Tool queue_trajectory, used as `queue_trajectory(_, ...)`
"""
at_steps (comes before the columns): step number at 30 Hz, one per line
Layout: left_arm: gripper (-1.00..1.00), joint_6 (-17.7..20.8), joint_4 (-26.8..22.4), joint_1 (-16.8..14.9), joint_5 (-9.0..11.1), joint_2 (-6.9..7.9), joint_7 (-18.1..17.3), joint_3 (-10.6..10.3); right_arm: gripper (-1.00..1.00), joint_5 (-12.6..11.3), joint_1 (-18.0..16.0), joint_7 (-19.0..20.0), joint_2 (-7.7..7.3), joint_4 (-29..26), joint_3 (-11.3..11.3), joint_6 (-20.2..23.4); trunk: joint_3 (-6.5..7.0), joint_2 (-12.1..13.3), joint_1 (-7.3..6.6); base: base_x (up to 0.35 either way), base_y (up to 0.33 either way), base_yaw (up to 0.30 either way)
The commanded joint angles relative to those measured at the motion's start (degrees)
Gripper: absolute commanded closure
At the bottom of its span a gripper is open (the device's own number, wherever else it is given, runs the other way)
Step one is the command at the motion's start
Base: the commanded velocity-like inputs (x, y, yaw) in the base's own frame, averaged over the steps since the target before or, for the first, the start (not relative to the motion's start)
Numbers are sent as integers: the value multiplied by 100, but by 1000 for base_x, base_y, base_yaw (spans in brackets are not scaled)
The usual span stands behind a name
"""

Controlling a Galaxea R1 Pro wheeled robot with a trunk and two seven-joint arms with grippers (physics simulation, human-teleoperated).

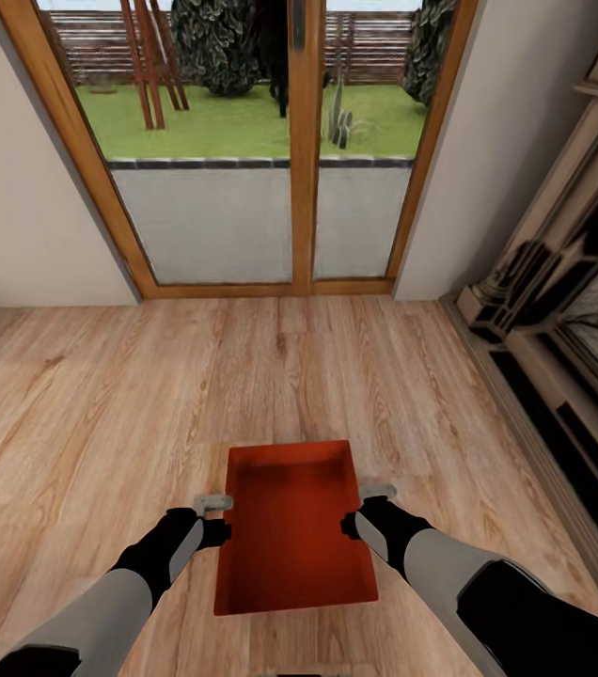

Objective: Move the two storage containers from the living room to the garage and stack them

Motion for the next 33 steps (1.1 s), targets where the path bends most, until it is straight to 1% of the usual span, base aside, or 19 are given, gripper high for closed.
queue_trajectory(1,-100,25,-10,-1,62,4,45,-40,-100,-53,-3,-31,3,-11,48,31,-22,-43,22,0,0,0)
queue_trajectory(6,-100,25,-9,-1,65,4,45,-40,-100,-53,0,-31,14,-11,50,31,-112,-244,132,0,0,0)
queue_trajectory(33,-100,25,-9,-1,64,12,45,-40,-100,-62,-1,-34,-31,-11,46,-136,-597,-1327,725,0,0,0)
